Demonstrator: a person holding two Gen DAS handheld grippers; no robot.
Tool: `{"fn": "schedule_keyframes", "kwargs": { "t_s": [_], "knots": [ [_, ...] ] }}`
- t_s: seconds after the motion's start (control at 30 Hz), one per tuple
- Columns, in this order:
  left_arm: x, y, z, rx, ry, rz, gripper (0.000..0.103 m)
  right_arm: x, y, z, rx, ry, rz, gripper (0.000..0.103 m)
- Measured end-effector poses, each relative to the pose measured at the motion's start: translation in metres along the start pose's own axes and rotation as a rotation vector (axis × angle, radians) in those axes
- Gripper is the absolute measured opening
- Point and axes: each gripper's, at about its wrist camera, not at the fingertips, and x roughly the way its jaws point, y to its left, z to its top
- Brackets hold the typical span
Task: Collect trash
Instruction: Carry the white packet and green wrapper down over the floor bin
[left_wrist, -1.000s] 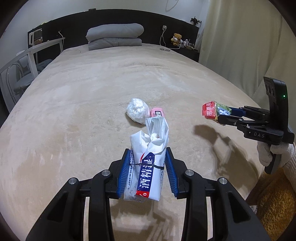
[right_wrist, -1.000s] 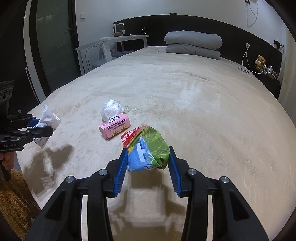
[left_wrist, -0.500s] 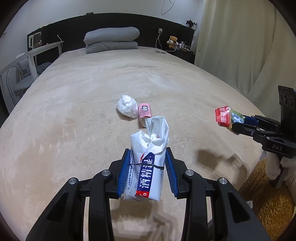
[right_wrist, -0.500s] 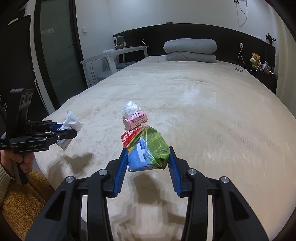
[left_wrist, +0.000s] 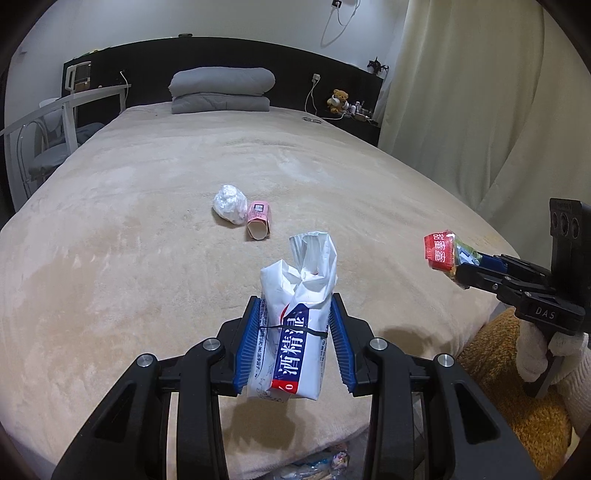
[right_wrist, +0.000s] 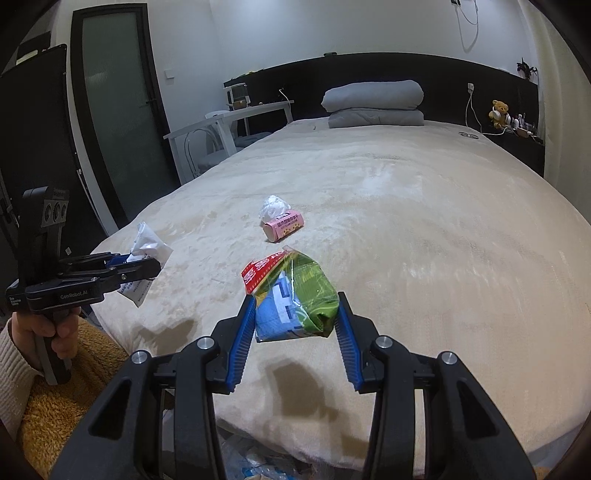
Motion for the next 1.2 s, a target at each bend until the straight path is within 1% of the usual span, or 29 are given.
{"fn": "schedule_keyframes", "kwargs": {
  "t_s": [0.4, 0.63, 0.73, 0.83, 0.93, 1.03, 1.2],
  "knots": [
    [-0.02, -0.034, -0.034, 0.015, -0.008, -0.021, 0.036, -0.044, 0.013, -0.025, 0.03, -0.037, 0.016, 0.043],
    [-0.029, -0.047, -0.052, 0.012, -0.009, -0.043, 0.036, -0.059, 0.021, -0.042, 0.035, -0.03, 0.012, 0.043],
    [-0.031, -0.052, -0.058, 0.012, -0.002, -0.049, 0.036, -0.062, 0.021, -0.049, 0.045, -0.016, 0.008, 0.043],
    [-0.031, -0.057, -0.066, -0.005, 0.01, -0.065, 0.036, -0.065, 0.022, -0.056, 0.065, -0.001, 0.015, 0.043],
    [-0.029, -0.062, -0.076, -0.024, 0.031, -0.064, 0.036, -0.065, 0.024, -0.064, 0.078, 0.023, 0.022, 0.043],
    [-0.026, -0.065, -0.086, -0.041, 0.06, -0.069, 0.036, -0.063, 0.026, -0.072, 0.088, 0.055, 0.024, 0.043],
    [-0.021, -0.069, -0.103, -0.073, 0.107, -0.075, 0.036, -0.057, 0.029, -0.085, 0.117, 0.119, 0.055, 0.043]
  ]
}}
